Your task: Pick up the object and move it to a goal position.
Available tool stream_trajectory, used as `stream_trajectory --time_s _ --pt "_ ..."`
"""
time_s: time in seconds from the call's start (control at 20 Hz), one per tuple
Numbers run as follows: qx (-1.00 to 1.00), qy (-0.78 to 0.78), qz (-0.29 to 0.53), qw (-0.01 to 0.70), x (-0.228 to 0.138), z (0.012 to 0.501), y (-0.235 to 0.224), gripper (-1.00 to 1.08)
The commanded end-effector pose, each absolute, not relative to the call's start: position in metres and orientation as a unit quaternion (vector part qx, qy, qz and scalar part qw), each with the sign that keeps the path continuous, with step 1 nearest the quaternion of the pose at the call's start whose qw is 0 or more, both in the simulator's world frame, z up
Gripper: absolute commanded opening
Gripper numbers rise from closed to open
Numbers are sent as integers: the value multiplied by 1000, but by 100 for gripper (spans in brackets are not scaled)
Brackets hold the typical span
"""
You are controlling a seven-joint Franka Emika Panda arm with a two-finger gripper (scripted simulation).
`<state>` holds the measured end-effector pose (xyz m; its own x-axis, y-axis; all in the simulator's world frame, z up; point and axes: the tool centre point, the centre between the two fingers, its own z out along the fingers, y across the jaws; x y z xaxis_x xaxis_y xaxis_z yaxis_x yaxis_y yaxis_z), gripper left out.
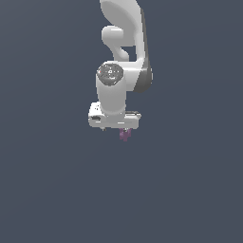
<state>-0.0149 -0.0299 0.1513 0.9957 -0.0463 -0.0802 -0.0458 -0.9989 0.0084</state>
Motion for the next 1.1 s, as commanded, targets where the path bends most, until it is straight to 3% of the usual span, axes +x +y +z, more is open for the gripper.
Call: stream_trajectory --time_s 0.0,1.05 --pt "999 -23 -40 3 -15 151 -30 100" --pt "998 -38 -52 11 -30 144 -29 100"
